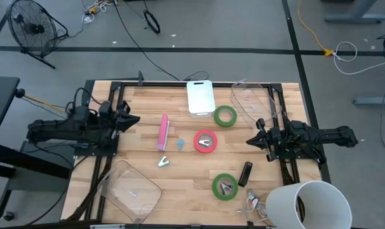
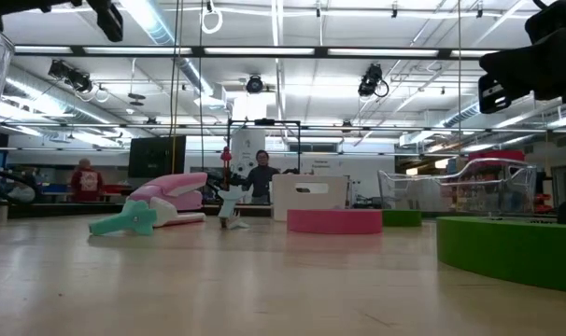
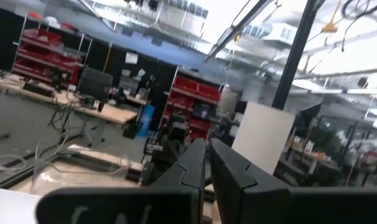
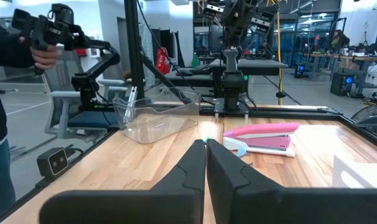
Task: Pick and place Stapler, Stapler remover, tape
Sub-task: Put the pink stapler into the bottom transparent bin
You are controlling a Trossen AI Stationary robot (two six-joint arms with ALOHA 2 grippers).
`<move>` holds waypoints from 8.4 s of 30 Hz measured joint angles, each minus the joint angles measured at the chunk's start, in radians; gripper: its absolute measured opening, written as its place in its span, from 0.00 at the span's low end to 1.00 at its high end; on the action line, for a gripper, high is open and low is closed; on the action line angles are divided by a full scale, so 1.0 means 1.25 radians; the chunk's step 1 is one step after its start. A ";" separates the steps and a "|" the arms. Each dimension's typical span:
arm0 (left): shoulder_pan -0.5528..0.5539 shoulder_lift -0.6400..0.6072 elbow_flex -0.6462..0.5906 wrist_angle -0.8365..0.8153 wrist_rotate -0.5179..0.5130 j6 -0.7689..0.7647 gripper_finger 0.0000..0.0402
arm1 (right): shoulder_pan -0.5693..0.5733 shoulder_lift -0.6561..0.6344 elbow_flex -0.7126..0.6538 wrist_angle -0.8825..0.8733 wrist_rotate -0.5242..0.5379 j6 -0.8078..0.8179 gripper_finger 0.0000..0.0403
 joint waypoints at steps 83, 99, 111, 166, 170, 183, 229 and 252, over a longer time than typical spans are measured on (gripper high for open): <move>0.133 0.854 0.486 -0.699 -0.170 -0.258 0.69 | 0.000 0.000 0.000 0.000 0.000 0.000 0.05; 0.159 0.871 0.486 -0.790 -0.151 -0.318 0.73 | 0.000 0.000 0.000 0.000 0.000 0.000 0.05; 0.159 0.938 0.486 -0.788 -0.143 -0.380 0.73 | 0.000 0.000 0.000 0.000 0.000 0.000 0.05; 0.159 1.031 0.575 -0.882 -0.033 -0.382 0.35 | 0.000 0.000 0.000 0.000 0.000 0.000 0.05; 0.159 1.031 0.664 -0.958 -0.047 -0.336 0.35 | 0.000 0.000 0.000 0.000 0.000 0.000 0.05; 0.158 1.030 0.916 -1.143 -0.118 -0.252 0.35 | 0.000 0.000 0.000 0.000 0.000 0.000 0.05; -0.288 0.846 0.941 -1.342 0.005 0.108 0.35 | 0.000 0.000 0.000 0.001 0.000 0.000 0.05; -0.543 0.862 0.936 -1.272 0.081 0.320 0.35 | 0.000 0.000 0.000 0.003 0.000 0.000 0.05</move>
